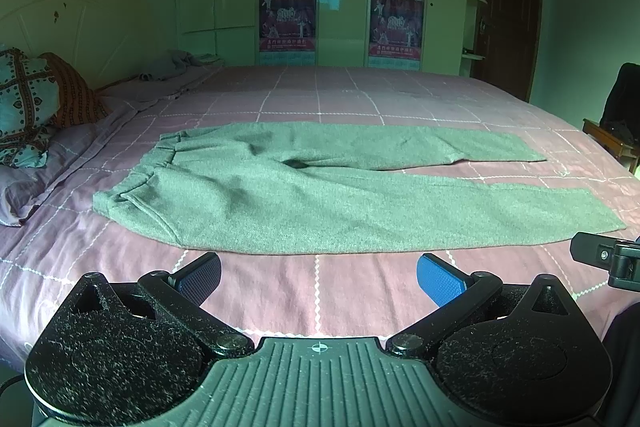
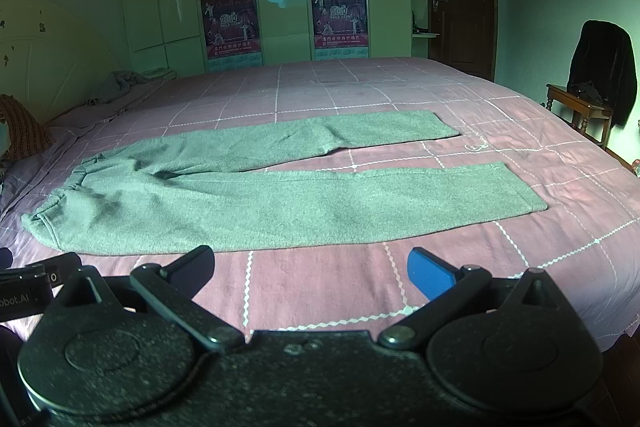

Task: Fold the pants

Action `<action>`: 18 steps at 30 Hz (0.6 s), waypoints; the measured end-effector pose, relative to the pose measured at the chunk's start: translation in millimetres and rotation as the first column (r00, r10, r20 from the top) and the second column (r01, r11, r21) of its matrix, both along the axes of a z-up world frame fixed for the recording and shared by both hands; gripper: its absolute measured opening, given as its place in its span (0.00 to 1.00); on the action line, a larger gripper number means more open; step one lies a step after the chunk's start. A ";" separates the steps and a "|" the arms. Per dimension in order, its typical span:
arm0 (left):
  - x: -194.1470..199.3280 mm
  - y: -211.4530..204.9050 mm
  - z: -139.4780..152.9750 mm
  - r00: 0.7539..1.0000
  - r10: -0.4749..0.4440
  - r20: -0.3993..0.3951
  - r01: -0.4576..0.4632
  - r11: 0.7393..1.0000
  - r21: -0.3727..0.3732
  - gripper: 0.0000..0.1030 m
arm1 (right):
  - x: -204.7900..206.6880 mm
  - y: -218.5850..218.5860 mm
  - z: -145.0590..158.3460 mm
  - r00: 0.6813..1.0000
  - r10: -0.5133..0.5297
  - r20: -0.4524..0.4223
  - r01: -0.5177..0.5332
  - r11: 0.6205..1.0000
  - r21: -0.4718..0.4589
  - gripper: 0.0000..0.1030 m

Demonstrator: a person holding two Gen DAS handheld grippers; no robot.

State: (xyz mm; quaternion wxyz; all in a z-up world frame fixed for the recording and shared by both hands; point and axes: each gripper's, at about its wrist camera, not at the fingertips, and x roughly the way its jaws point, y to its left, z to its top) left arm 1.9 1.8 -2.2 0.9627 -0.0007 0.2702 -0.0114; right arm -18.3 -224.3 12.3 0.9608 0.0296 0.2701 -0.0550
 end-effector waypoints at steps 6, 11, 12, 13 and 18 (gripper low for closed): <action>0.4 -1.6 -2.3 1.000 -0.002 -0.003 0.002 1.000 0.002 1.00 | 1.1 1.6 -1.8 1.000 0.005 -0.004 -0.005 1.000 0.000 1.00; 7.2 -1.3 -3.8 1.000 -0.009 -0.018 0.009 1.000 0.014 1.00 | 2.8 0.4 -2.3 1.000 0.010 -0.009 -0.010 1.000 -0.001 1.00; 10.8 0.7 -3.1 1.000 -0.011 -0.020 0.011 1.000 0.018 1.00 | 4.0 0.2 -2.2 1.000 0.017 -0.011 -0.017 1.000 -0.002 1.00; 16.6 4.1 -1.6 1.000 -0.016 -0.020 0.017 1.000 0.020 1.00 | 5.6 -0.2 -1.5 0.999 0.030 -0.011 -0.030 1.000 -0.006 1.00; 66.3 39.3 5.2 0.999 -0.039 -0.027 0.040 0.998 0.049 1.00 | 32.5 -5.9 17.3 0.990 0.135 0.047 -0.133 0.990 -0.037 1.00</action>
